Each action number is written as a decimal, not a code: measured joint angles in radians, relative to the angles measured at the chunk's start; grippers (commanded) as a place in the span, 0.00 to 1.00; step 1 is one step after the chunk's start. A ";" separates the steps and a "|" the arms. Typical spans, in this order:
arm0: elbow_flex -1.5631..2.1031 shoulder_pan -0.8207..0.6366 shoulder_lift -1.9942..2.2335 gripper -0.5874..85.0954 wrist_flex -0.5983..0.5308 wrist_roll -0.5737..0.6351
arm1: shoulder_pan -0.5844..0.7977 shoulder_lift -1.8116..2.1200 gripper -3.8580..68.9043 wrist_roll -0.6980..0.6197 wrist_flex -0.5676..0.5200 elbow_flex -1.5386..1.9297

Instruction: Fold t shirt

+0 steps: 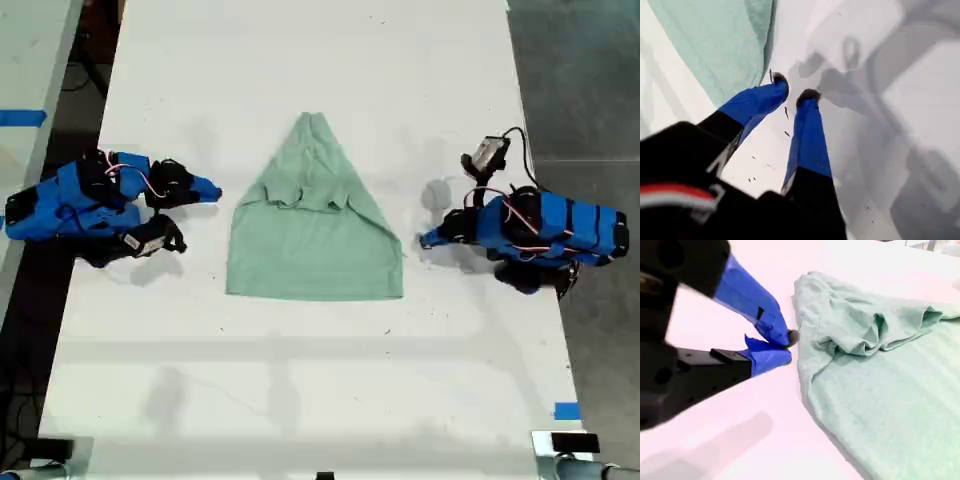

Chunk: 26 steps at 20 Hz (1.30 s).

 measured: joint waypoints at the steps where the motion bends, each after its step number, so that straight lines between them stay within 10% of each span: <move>1: 0.000 0.002 0.000 0.01 -0.003 0.003 | 0.003 0.000 0.03 -0.002 0.000 0.000; 13: 0.000 0.100 0.000 0.01 -0.083 0.141 | 0.101 -0.029 0.03 -0.083 -0.009 -0.060; 16: 0.000 0.100 0.000 0.01 -0.083 0.141 | 0.094 -0.359 0.04 -0.029 -0.005 -0.347; 19: 0.000 0.100 0.000 0.01 -0.083 0.141 | -0.003 -0.834 0.28 0.060 0.046 -0.723; 26: 0.000 0.100 0.000 0.01 -0.083 0.141 | -0.166 -1.447 0.31 0.186 -0.103 -0.937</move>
